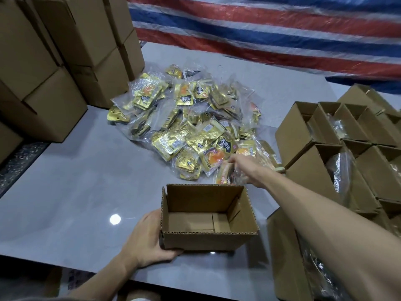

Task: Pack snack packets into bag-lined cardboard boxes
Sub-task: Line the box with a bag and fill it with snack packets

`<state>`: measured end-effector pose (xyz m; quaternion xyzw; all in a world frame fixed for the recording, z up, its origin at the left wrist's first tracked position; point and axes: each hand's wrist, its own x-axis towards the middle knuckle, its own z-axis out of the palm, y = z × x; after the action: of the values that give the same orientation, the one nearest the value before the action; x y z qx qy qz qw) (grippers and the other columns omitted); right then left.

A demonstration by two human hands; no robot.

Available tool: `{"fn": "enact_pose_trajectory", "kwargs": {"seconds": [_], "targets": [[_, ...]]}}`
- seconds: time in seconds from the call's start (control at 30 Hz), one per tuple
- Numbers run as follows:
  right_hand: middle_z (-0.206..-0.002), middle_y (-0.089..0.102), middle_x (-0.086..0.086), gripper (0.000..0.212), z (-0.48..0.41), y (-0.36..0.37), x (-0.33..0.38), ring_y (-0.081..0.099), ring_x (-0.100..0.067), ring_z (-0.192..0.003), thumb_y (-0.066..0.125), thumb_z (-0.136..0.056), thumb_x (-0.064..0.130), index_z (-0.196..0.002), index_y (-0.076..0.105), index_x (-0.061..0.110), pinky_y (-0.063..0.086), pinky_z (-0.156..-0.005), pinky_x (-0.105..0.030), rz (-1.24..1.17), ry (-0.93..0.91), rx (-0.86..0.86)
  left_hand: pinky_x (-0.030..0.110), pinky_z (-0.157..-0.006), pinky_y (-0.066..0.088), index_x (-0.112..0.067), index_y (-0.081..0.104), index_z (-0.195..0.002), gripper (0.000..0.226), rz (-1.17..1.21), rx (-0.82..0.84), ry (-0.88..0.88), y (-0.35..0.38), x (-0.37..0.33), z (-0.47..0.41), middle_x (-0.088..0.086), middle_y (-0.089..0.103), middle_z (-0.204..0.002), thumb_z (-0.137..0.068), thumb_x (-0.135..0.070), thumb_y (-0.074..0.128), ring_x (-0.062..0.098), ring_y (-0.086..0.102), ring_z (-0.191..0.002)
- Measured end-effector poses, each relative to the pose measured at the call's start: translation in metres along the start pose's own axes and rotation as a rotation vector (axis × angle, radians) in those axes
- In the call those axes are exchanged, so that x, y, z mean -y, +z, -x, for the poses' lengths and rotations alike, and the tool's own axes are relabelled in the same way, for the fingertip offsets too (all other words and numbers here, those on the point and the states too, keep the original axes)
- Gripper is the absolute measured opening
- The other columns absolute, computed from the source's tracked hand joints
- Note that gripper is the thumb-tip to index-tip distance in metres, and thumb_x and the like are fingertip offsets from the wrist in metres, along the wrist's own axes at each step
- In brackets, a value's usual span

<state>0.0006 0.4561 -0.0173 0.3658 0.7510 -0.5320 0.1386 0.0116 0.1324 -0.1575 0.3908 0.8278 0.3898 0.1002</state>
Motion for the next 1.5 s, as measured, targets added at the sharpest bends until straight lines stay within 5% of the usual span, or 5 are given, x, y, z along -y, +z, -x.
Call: {"fn": "enact_pose_trajectory", "kwargs": {"seconds": [0.1, 0.27, 1.0, 1.33, 1.5], "targets": [[-0.102, 0.055, -0.003, 0.038, -0.012, 0.001, -0.003, 0.062, -0.021, -0.084, 0.066, -0.090, 0.048, -0.108, 0.056, 0.017, 0.055, -0.064, -0.032, 0.094, 0.058, -0.080, 0.025, -0.078, 0.048, -0.052, 0.052, -0.098, 0.053, -0.030, 0.015, 0.001, 0.003, 0.003, 0.001, -0.030, 0.059, -0.096, -0.057, -0.061, 0.085, -0.002, 0.059, -0.092], [-0.071, 0.056, -0.007, 0.018, -0.023, 0.002, -0.001, 0.044, -0.012, -0.047, 0.070, -0.085, 0.011, -0.075, 0.056, 0.006, 0.035, -0.038, -0.020, 0.184, 0.050, -0.096, 0.012, -0.087, 0.035, -0.057, 0.044, -0.097, 0.060, -0.094, 0.016, -0.050, 0.011, 0.012, 0.008, -0.038, 0.049, -0.098, -0.051, -0.068, 0.080, -0.011, 0.051, -0.096], [-0.109, 0.073, -0.004, 0.040, 0.080, -0.036, 0.046, 0.067, -0.023, -0.090, 0.051, -0.096, -0.009, -0.116, 0.074, 0.017, 0.059, -0.071, -0.031, 0.179, -0.315, 0.096, 0.027, -0.097, 0.046, -0.041, 0.055, -0.125, 0.080, -0.105, 0.032, -0.043, -0.001, -0.002, 0.003, -0.039, 0.049, -0.119, -0.055, -0.074, 0.079, -0.011, 0.049, -0.112], [-0.091, 0.075, 0.022, 0.038, 0.113, -0.055, 0.053, 0.064, 0.012, -0.092, 0.055, -0.090, 0.004, -0.084, 0.081, 0.030, 0.047, -0.068, -0.005, 0.128, -0.584, -0.276, 0.029, -0.100, 0.043, -0.039, 0.054, -0.130, 0.085, -0.098, 0.035, -0.051, -0.002, -0.003, 0.004, -0.036, 0.049, -0.119, -0.056, -0.076, 0.077, -0.006, 0.049, -0.114], [-0.088, 0.078, 0.002, 0.028, 0.133, -0.054, 0.066, 0.073, -0.012, -0.094, 0.057, -0.086, -0.001, -0.075, 0.077, 0.015, 0.059, -0.081, -0.033, -0.120, -0.598, -0.328, 0.036, -0.095, 0.050, -0.041, 0.052, -0.132, 0.086, -0.005, 0.061, -0.067, -0.006, -0.007, 0.001, -0.030, 0.056, -0.121, -0.058, -0.074, 0.080, -0.001, 0.055, -0.114]]}}
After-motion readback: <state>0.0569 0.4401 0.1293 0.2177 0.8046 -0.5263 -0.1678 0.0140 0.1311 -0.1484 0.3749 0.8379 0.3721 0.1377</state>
